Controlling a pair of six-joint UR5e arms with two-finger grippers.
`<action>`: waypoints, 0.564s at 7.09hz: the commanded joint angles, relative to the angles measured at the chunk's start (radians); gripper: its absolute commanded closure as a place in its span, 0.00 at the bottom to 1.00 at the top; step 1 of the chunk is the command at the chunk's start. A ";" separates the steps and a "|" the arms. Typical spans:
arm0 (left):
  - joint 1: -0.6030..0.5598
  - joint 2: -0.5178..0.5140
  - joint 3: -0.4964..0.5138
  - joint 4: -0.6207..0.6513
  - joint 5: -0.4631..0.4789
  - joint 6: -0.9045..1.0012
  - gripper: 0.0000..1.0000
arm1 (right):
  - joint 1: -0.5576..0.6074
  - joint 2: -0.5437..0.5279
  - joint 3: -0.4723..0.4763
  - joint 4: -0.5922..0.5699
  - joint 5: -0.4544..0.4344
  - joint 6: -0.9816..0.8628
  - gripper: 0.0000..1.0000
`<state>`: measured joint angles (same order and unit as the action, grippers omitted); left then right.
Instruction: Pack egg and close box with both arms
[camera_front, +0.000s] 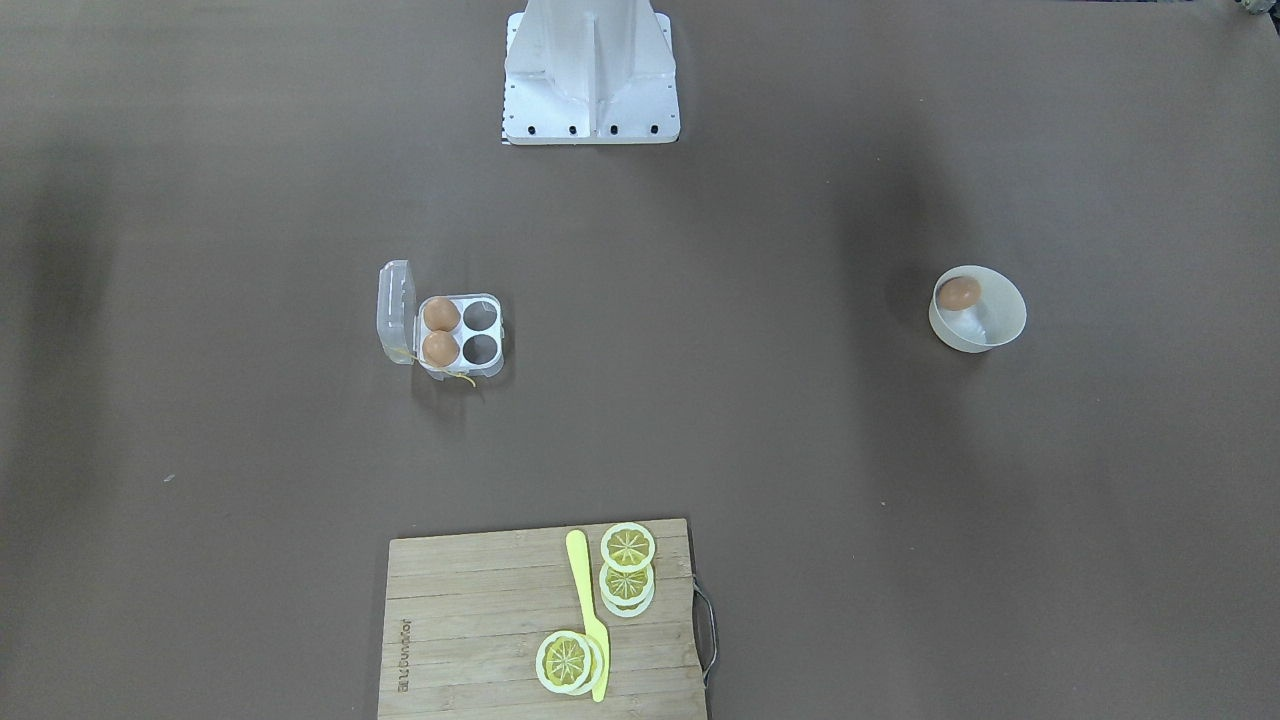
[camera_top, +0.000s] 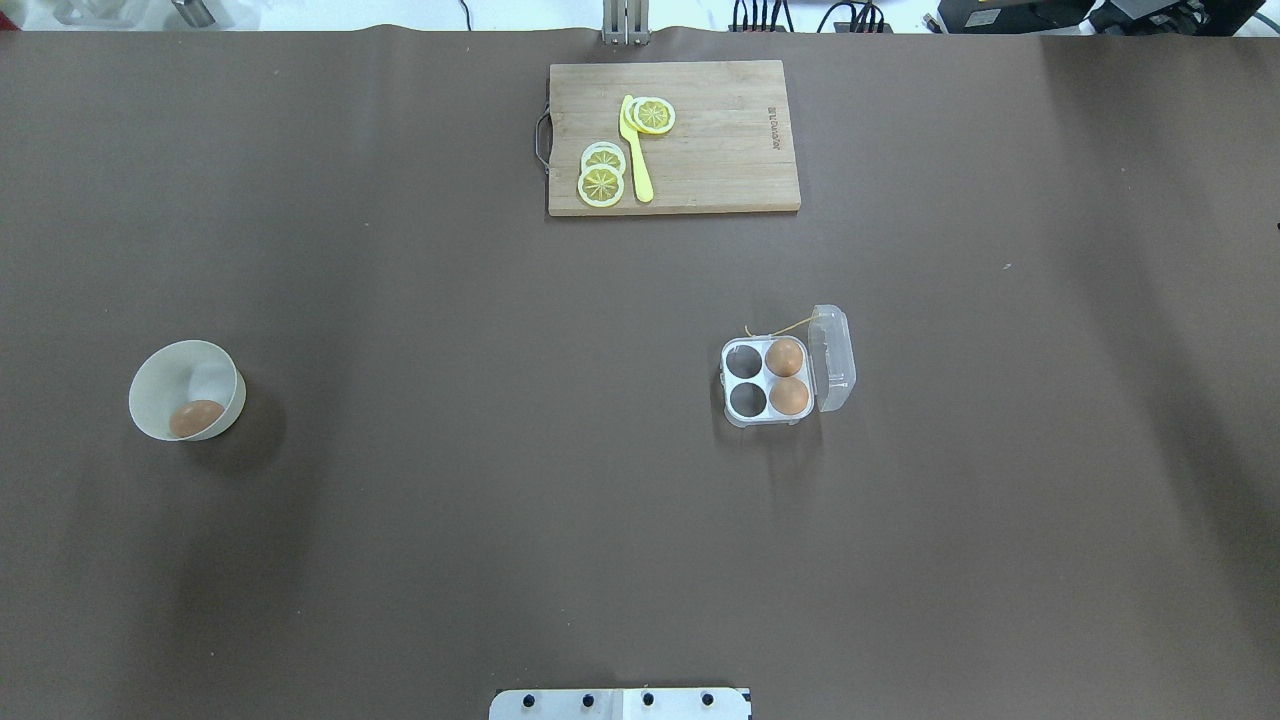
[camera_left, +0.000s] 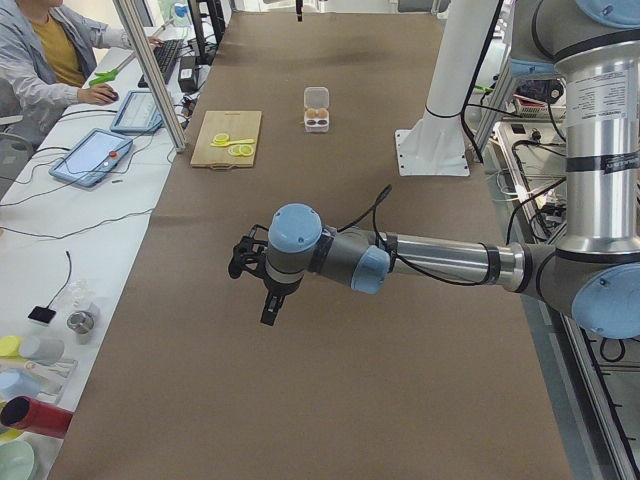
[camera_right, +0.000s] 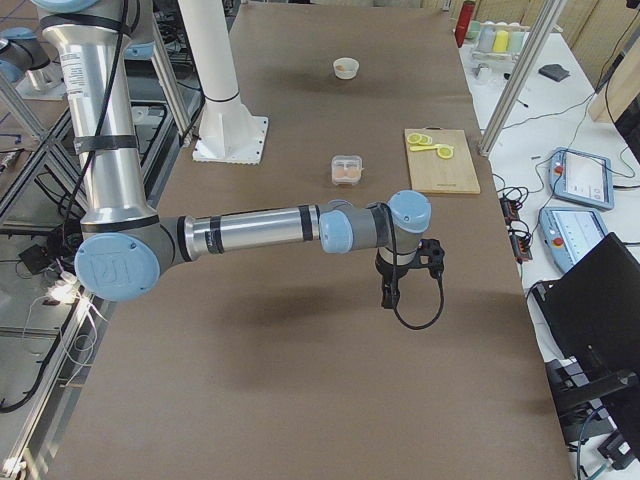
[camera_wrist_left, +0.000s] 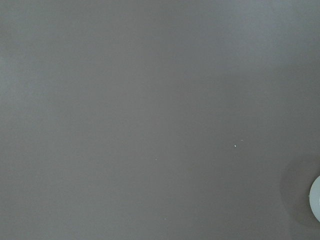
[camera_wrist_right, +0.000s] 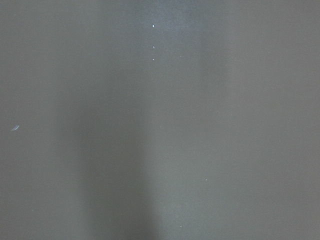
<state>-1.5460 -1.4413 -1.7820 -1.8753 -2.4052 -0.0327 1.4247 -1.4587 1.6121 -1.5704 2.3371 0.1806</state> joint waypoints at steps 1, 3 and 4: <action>0.129 0.004 -0.025 -0.065 -0.008 0.007 0.03 | -0.001 0.000 0.006 0.001 0.020 0.000 0.00; 0.286 -0.034 -0.062 -0.125 0.027 0.000 0.09 | -0.019 0.001 -0.003 0.001 0.022 -0.001 0.00; 0.367 -0.056 -0.079 -0.127 0.062 0.005 0.14 | -0.023 0.003 -0.001 0.001 0.024 -0.003 0.00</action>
<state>-1.2824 -1.4717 -1.8384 -1.9894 -2.3809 -0.0315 1.4089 -1.4575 1.6112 -1.5693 2.3587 0.1797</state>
